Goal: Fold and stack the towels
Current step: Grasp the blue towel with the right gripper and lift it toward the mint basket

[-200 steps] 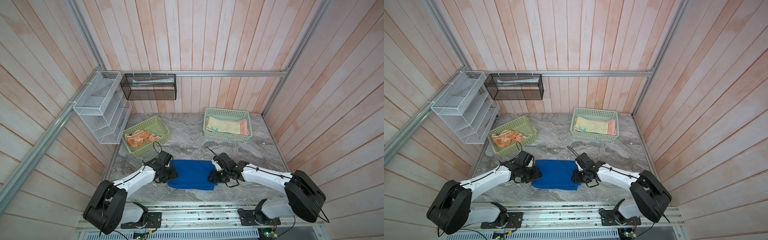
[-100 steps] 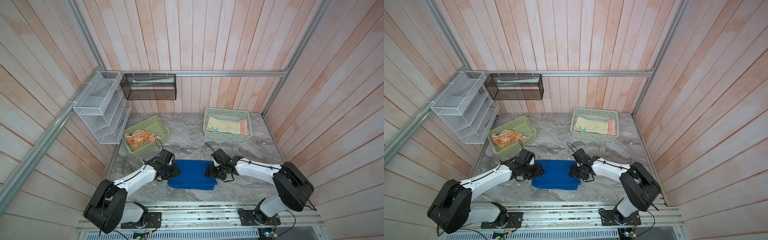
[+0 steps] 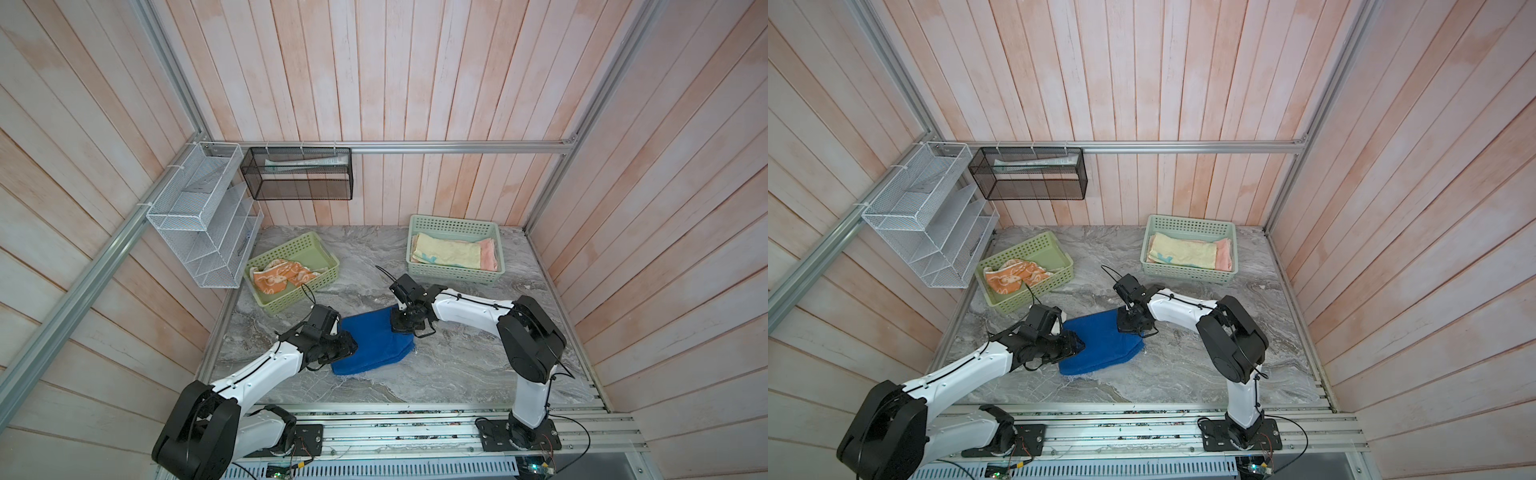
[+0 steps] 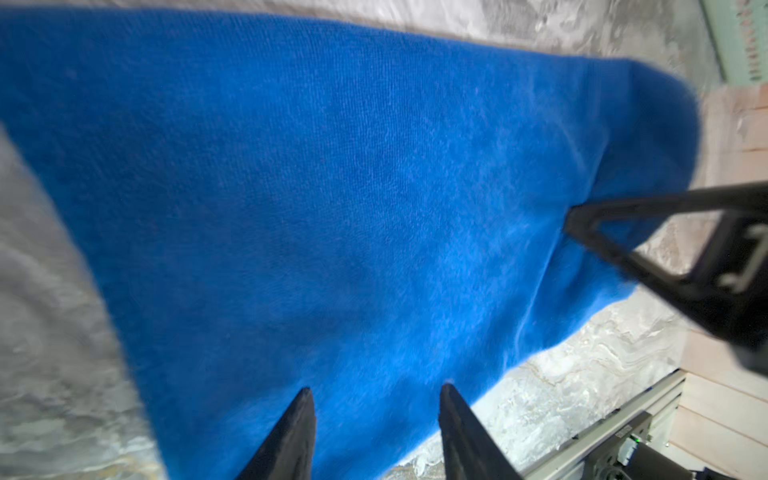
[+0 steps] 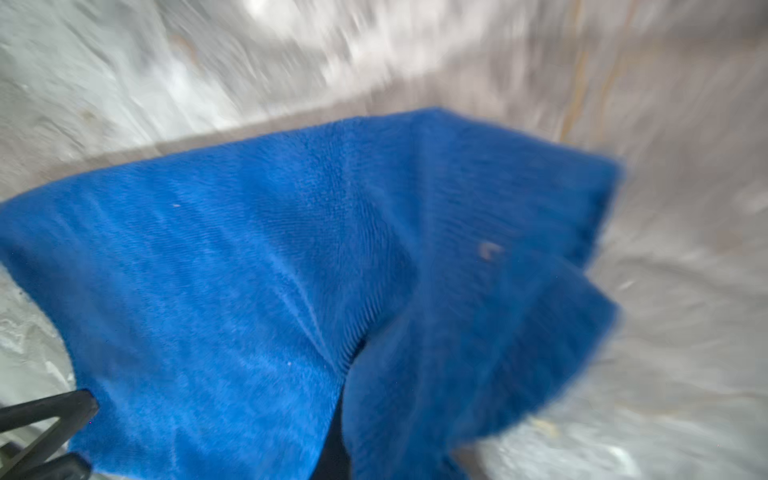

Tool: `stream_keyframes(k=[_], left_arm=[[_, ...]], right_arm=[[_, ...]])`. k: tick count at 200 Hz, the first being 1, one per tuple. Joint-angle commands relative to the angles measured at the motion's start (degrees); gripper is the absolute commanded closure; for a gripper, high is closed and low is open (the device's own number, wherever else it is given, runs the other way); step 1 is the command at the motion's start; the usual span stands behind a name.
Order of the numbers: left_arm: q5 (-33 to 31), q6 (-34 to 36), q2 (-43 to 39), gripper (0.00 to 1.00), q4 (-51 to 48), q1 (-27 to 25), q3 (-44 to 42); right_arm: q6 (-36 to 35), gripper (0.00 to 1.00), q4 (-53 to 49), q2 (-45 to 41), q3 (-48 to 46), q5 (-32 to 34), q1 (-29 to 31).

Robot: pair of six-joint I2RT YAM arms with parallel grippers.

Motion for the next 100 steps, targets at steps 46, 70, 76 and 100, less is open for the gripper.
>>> stream_keyframes(k=[46,70,76,100], left_arm=[[-1.5,-0.1,-5.0,0.50,1.4,4.1,-2.0],[-2.0,0.4,-4.4,0.50,0.9,4.3,-1.4],[-2.2,0.4,-4.3,0.50,1.1,4.4,-1.5],[-1.4,0.5,-3.3,0.50,1.5,4.7,-1.6]], right_arm=[[-14.3,1.00,-13.6,4.7,26.0,14.3,-3.9],[-18.6,1.00,-17.6,10.2,39.4,16.6,-8.6],[-19.1,1.00,-17.8,11.6,41.9,16.7,-10.3],[-20.5,1.00,-17.3,17.7,48.3,8.3,-17.8]])
